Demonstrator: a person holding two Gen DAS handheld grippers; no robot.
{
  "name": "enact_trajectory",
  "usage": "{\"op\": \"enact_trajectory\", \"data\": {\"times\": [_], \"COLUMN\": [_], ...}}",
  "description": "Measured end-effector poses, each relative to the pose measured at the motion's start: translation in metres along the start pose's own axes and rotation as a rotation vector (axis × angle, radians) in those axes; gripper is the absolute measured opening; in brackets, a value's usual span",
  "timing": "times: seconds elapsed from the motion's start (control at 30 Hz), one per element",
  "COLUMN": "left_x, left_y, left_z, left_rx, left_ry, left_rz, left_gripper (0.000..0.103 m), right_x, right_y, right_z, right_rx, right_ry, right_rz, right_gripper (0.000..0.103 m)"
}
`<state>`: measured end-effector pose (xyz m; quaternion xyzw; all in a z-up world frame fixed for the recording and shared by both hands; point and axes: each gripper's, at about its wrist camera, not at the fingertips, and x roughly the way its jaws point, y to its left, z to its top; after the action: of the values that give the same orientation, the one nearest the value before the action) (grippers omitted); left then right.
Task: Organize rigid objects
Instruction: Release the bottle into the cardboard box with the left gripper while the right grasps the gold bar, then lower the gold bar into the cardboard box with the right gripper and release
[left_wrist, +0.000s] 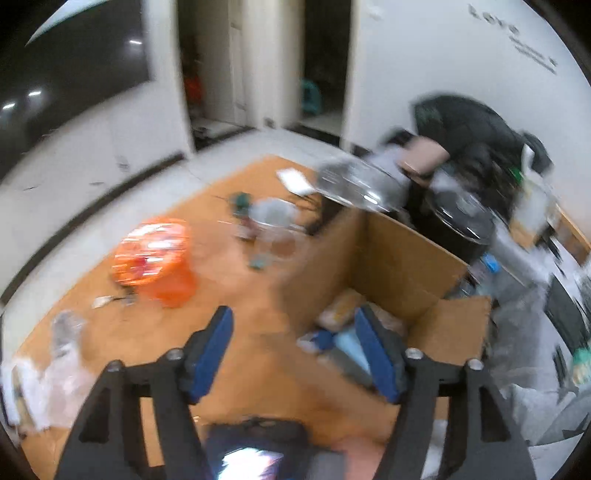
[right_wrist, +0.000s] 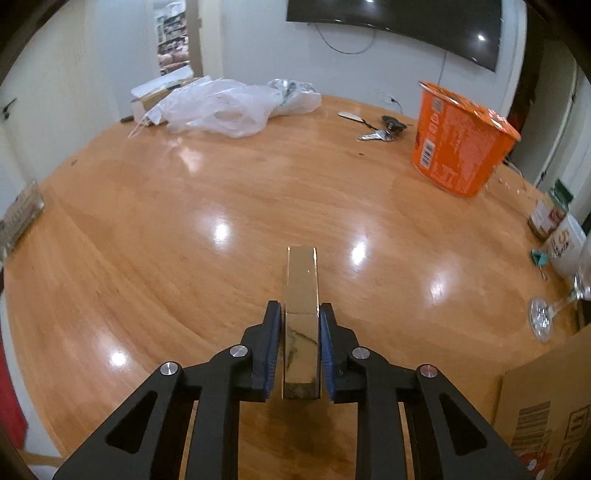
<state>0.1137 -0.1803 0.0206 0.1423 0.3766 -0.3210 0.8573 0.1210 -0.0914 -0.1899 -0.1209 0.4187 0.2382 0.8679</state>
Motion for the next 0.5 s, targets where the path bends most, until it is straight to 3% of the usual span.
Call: {"op": "enact_trajectory", "data": {"times": [0.13,0.2,0.4,0.5], "left_x": [-0.041,-0.05,-0.06,-0.054], "left_y": [0.052,0.073,0.112,0.114], "left_z": [-0.035,-0.054,-0.118,-0.137], "left_rx": [-0.127,-0.184,-0.341,-0.368], "left_ry": [-0.073,-0.086,-0.101,-0.103], "left_rz": [0.177,0.227,0.288,0.247], "left_gripper": [0.078,0.083,0.086,0.087], "right_x": [-0.005,-0.014,-0.079,-0.127], "right_y": [-0.004,-0.004,0.0,-0.002], "right_z": [-0.003,-0.005,-0.011,-0.007], "right_rx": [0.031,0.038,0.043,0.033], "right_ry": [-0.001,-0.013,-0.075,-0.135], "right_rz": [0.034,0.057,0.13,0.129], "right_gripper": [0.013,0.013,0.013,0.013]}}
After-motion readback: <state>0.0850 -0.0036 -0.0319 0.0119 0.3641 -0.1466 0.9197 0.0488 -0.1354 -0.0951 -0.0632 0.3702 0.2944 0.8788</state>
